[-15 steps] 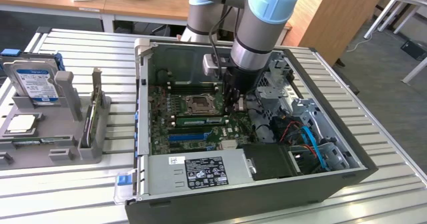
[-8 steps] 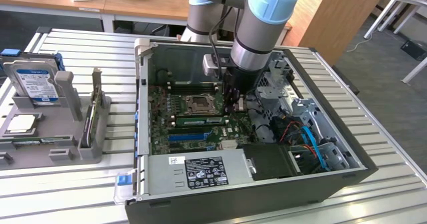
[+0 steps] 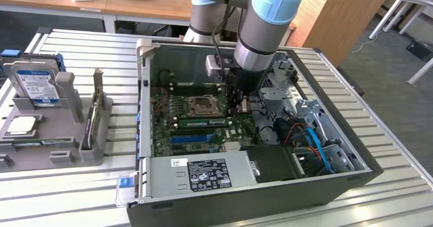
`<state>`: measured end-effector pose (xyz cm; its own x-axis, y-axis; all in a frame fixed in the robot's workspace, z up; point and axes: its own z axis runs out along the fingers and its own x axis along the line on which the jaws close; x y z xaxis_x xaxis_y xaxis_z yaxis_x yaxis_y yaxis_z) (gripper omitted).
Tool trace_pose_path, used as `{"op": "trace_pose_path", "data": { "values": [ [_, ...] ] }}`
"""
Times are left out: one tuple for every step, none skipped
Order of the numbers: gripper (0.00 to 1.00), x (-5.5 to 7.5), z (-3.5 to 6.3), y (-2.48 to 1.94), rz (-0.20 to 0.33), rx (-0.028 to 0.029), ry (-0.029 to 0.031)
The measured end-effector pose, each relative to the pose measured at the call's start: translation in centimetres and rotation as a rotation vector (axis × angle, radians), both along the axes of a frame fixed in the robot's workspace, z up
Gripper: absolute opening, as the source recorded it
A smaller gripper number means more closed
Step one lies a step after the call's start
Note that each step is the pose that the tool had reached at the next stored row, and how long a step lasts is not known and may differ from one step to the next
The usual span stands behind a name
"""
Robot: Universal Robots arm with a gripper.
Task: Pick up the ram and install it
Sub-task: 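Press down the ram until it locks into place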
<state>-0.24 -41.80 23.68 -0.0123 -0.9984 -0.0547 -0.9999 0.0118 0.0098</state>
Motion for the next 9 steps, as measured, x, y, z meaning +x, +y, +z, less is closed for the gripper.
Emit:
{"op": "trace_pose_path", "data": {
  "values": [
    [0.11, 0.0, 0.0, 0.0, 0.0, 0.0, 0.0],
    [0.11, 0.0, -0.44, 0.0, 0.0, -0.0001, 0.0],
    [0.11, 0.0, -0.44, 0.0, 0.0, -0.0001, 0.0],
    [0.11, 0.0, -0.44, 0.0, 0.0, -0.0002, 0.0],
    [0.11, 0.0, -0.44, 0.0, 0.0, -0.0001, 0.0],
    [0.11, 0.0, -0.61, 0.0, 0.0, 0.0, 0.0],
    [0.11, 0.0, -0.63, 0.0, 0.0, 0.0, 0.0],
    [0.11, 0.0, -0.64, 0.0, 0.0, 0.0, 0.0],
    [0.11, 0.0, -0.66, 0.0, 0.0, 0.0, 0.0]
  ]
}}
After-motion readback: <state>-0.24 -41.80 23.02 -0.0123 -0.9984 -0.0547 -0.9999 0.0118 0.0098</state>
